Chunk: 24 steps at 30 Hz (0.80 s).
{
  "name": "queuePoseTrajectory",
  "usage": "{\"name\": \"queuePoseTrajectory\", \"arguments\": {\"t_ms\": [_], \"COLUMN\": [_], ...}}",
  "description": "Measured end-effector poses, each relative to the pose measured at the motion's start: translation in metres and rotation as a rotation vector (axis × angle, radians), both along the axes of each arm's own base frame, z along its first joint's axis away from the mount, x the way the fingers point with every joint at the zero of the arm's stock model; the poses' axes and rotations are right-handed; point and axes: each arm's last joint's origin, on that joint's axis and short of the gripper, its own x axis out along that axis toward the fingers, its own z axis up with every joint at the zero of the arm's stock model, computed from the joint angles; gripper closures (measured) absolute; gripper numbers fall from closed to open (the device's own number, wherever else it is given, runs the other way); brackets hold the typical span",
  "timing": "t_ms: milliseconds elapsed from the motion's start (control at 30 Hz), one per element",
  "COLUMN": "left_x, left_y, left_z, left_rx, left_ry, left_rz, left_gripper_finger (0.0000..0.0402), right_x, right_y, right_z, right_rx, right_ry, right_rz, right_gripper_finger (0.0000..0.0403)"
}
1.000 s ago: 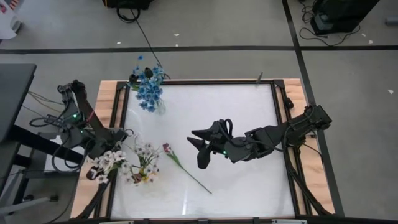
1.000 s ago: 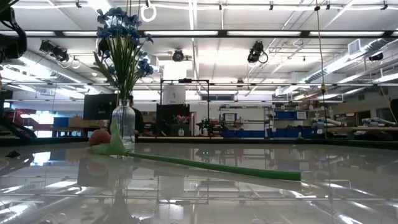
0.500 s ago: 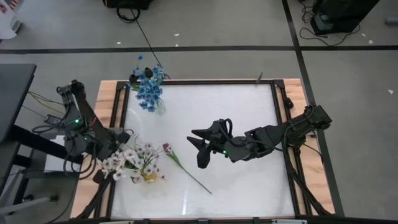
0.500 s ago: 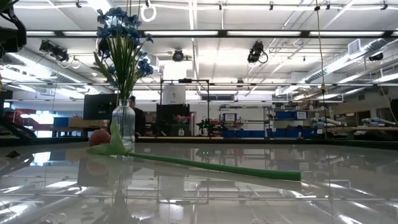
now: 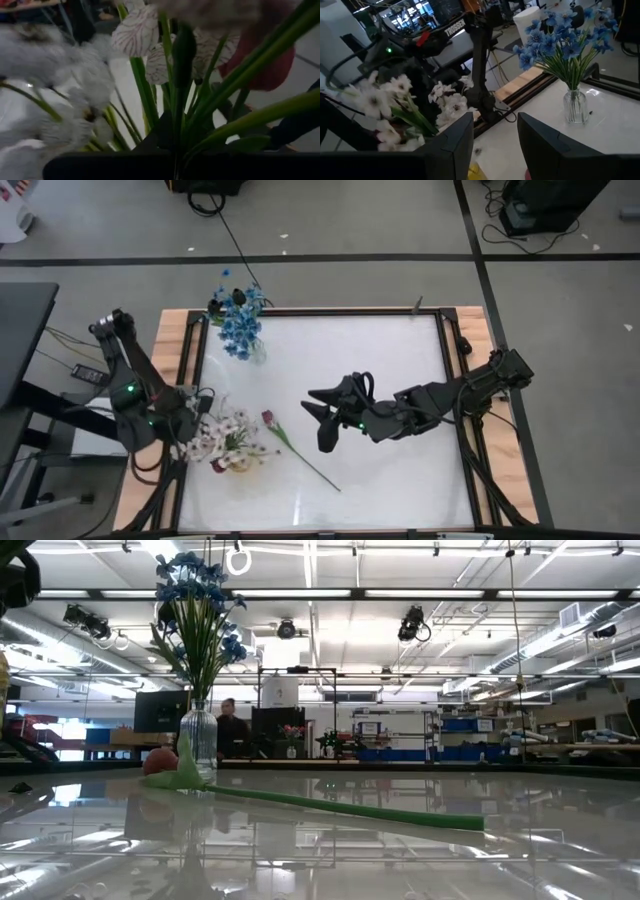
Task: Sort flowers into vase by color
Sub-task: Put the white flowers into the yellow vase
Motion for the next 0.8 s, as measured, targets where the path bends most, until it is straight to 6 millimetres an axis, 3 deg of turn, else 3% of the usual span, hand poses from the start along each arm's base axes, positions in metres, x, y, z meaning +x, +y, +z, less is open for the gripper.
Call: {"name": "queuePoseTrajectory", "arguments": {"t_ms": [333, 800], "left_x": [0.003, -0.006], "left_y": [-0.005, 0.009], "left_z": [-0.007, -0.001], "left_rx": [-0.001, -0.018], "left_ry": [0.049, 0.042], "left_rz": [0.024, 0.027], "left_gripper_finger": [0.0378, 0.0205], "right_x": [-0.001, 0.0], "right_y": [0.001, -0.003], "right_z": [0.0, -0.004], "right_rx": [-0.002, -0.004], "right_ry": [0.005, 0.035], "right_rz": [0.004, -0.008], "right_gripper_finger": [0.0241, 0.0238]}}
